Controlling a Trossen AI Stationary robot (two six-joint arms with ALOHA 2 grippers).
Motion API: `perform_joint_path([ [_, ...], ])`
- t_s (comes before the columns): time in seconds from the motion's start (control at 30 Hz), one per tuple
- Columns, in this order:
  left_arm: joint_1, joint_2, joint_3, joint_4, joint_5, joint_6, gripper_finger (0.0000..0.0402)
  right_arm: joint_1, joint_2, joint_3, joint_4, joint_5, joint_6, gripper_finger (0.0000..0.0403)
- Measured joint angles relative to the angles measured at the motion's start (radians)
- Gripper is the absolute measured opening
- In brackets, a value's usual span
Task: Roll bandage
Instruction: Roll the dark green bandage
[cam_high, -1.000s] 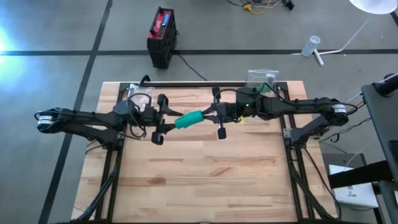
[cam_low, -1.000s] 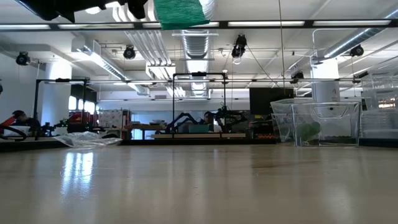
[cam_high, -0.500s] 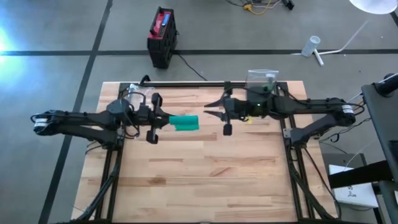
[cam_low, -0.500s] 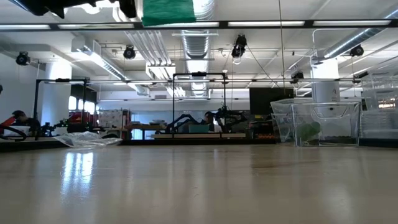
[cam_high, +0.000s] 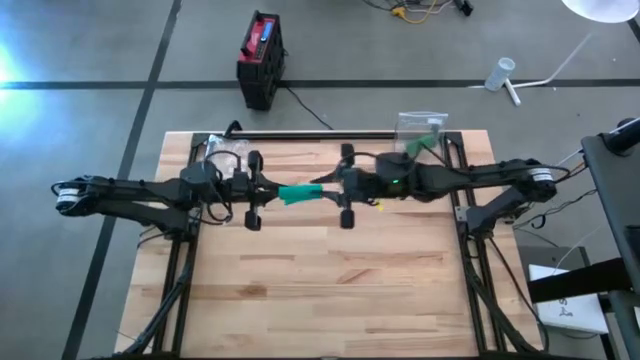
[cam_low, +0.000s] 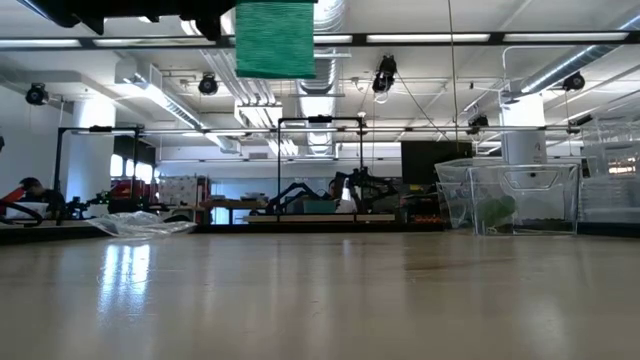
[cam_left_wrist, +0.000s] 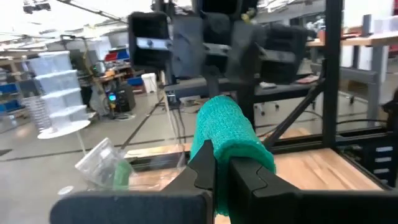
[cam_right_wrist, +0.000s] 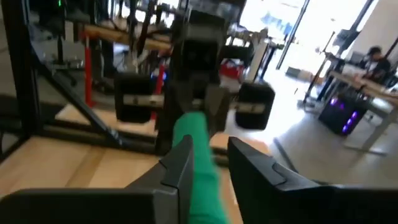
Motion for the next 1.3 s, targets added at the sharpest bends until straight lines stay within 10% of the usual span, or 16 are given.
perform_joint_path([
  [0.43,0.001,-0.029,-0.002,-0.03,-0.016,-0.006,0.0002,-0.001,0.05,0.085,-0.33,0.101,0.0,0.0004],
  [1.3,-0.001,-0.097,0.0,-0.122,-0.002,-0.018,0.0002,0.018,0.105,0.168,-0.471,0.108,0.003,0.0002],
])
